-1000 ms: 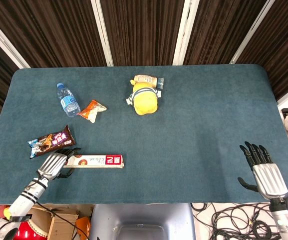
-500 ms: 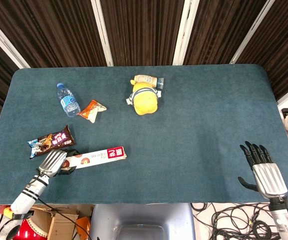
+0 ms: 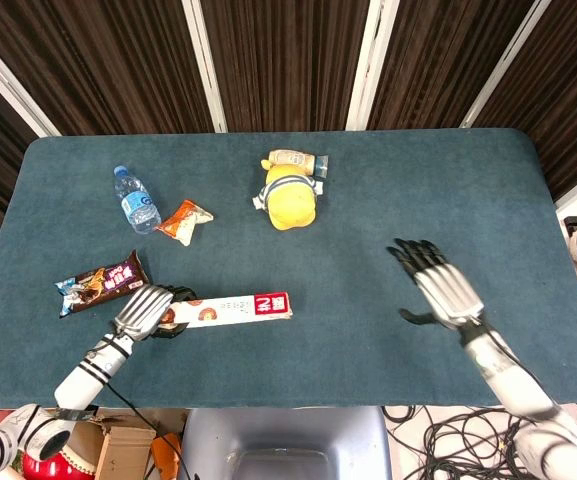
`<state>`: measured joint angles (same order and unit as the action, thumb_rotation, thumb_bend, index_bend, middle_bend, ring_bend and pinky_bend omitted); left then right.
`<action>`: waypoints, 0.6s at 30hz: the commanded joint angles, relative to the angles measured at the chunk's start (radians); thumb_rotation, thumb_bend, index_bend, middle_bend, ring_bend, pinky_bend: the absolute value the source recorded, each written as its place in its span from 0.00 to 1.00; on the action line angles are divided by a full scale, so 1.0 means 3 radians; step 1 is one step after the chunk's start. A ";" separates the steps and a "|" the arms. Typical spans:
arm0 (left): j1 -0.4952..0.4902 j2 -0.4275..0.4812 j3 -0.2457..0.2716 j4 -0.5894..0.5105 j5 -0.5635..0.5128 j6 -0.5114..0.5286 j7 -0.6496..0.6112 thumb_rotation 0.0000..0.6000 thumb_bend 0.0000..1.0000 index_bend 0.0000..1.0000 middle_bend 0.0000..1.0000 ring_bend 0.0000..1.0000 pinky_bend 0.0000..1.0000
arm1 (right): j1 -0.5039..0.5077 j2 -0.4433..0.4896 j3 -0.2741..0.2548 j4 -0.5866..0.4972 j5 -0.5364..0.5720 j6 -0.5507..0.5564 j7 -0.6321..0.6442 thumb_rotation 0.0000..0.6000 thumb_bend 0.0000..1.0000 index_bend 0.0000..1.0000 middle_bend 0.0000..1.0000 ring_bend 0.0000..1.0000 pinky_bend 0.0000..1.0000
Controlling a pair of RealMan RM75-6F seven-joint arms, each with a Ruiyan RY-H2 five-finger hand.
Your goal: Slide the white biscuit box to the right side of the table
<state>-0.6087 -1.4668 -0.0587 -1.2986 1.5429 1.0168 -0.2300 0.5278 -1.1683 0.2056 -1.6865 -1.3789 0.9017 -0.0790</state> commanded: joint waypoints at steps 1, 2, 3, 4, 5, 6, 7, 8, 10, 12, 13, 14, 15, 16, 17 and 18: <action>-0.0045 -0.0001 -0.0057 -0.0100 -0.0100 -0.0045 0.0164 1.00 0.38 0.50 0.56 0.51 0.57 | 0.0714 -0.0309 0.0302 0.0085 0.0713 -0.0853 0.0067 1.00 0.14 0.00 0.00 0.00 0.00; -0.0052 0.0003 -0.0066 -0.0122 -0.0131 -0.0060 0.0207 1.00 0.38 0.50 0.55 0.51 0.57 | 0.0813 -0.0401 0.0313 0.0142 0.0784 -0.0899 0.0025 1.00 0.14 0.00 0.00 0.00 0.00; -0.0056 0.0008 -0.0073 -0.0139 -0.0159 -0.0075 0.0235 1.00 0.38 0.50 0.55 0.51 0.57 | 0.0879 -0.0472 0.0316 0.0181 0.0834 -0.0921 -0.0005 1.00 0.14 0.00 0.00 0.00 0.00; -0.0061 0.0012 -0.0081 -0.0156 -0.0185 -0.0089 0.0259 1.00 0.38 0.50 0.55 0.51 0.57 | 0.0940 -0.0540 0.0325 0.0207 0.0898 -0.0941 -0.0018 1.00 0.14 0.00 0.00 0.00 0.00; -0.0067 0.0017 -0.0088 -0.0177 -0.0214 -0.0104 0.0289 1.00 0.38 0.50 0.56 0.51 0.57 | 0.1016 -0.0618 0.0338 0.0224 0.0983 -0.0972 -0.0023 1.00 0.14 0.00 0.00 0.00 0.00; -0.0072 0.0021 -0.0095 -0.0192 -0.0234 -0.0113 0.0307 1.00 0.38 0.49 0.56 0.51 0.57 | 0.1072 -0.0664 0.0346 0.0227 0.1043 -0.0998 -0.0027 1.00 0.14 0.00 0.01 0.00 0.00; -0.0076 0.0025 -0.0101 -0.0208 -0.0248 -0.0116 0.0323 1.00 0.38 0.49 0.56 0.51 0.57 | 0.1128 -0.0702 0.0349 0.0230 0.1096 -0.1020 -0.0046 1.00 0.14 0.01 0.01 0.00 0.00; -0.0079 0.0030 -0.0106 -0.0231 -0.0260 -0.0113 0.0342 1.00 0.38 0.50 0.56 0.51 0.57 | 0.1200 -0.0752 0.0350 0.0237 0.1151 -0.1017 -0.0094 1.00 0.14 0.01 0.02 0.00 0.00; -0.0085 0.0037 -0.0112 -0.0267 -0.0264 -0.0099 0.0372 1.00 0.38 0.50 0.55 0.51 0.57 | 0.1306 -0.0831 0.0336 0.0241 0.1231 -0.1005 -0.0189 1.00 0.14 0.02 0.02 0.00 0.00; -0.0092 0.0047 -0.0117 -0.0307 -0.0261 -0.0082 0.0395 1.00 0.38 0.50 0.55 0.51 0.57 | 0.1432 -0.0893 0.0301 0.0238 0.1364 -0.1019 -0.0304 1.00 0.14 0.02 0.03 0.00 0.00; -0.0094 0.0052 -0.0120 -0.0320 -0.0261 -0.0074 0.0407 1.00 0.38 0.50 0.55 0.51 0.57 | 0.1485 -0.0921 0.0283 0.0242 0.1429 -0.1019 -0.0354 1.00 0.14 0.02 0.03 0.00 0.00; -0.0097 0.0057 -0.0123 -0.0332 -0.0264 -0.0066 0.0424 1.00 0.38 0.50 0.56 0.51 0.57 | 0.1551 -0.0964 0.0255 0.0255 0.1516 -0.1000 -0.0427 1.00 0.14 0.02 0.03 0.00 0.00; -0.0097 0.0061 -0.0124 -0.0342 -0.0268 -0.0060 0.0435 1.00 0.38 0.49 0.55 0.51 0.57 | 0.1598 -0.0994 0.0227 0.0268 0.1578 -0.0979 -0.0489 1.00 0.14 0.02 0.03 0.00 0.00; -0.0097 0.0065 -0.0124 -0.0353 -0.0274 -0.0058 0.0443 1.00 0.38 0.49 0.55 0.51 0.57 | 0.1641 -0.1022 0.0198 0.0281 0.1640 -0.0953 -0.0552 1.00 0.14 0.03 0.04 0.00 0.00; -0.0095 0.0073 -0.0123 -0.0372 -0.0281 -0.0055 0.0451 1.00 0.38 0.49 0.55 0.51 0.57 | 0.1689 -0.1055 0.0159 0.0296 0.1722 -0.0911 -0.0631 1.00 0.14 0.04 0.04 0.00 0.00; -0.0094 0.0079 -0.0121 -0.0381 -0.0285 -0.0050 0.0457 1.00 0.38 0.49 0.55 0.51 0.57 | 0.1719 -0.1075 0.0127 0.0307 0.1784 -0.0881 -0.0683 1.00 0.14 0.05 0.04 0.00 0.01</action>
<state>-0.6372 -1.4450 -0.0953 -1.4105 1.4589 1.0004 -0.0948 1.0186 -1.4661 0.2690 -1.6059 -0.8865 0.6161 -0.2429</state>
